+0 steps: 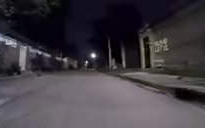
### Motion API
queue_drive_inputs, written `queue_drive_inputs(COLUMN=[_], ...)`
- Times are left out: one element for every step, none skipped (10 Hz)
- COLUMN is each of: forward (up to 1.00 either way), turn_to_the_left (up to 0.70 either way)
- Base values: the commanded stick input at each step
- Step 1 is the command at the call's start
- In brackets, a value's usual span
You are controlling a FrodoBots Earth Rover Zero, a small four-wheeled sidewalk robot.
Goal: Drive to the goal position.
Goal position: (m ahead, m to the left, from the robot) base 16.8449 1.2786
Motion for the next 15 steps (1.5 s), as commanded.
queue_drive_inputs(forward=[0.7,0.7,0.7,0.7,0.7,0.7,0.7,0.7,0.7,0.7,0.7,0.7,0.7,0.7,0.7], turn_to_the_left=[-0.35,-0.35,-0.35,-0.35,-0.35,-0.35,0.0,0.0,0.0,0.0,0.0,0.0,0.0,0.0,0.0])
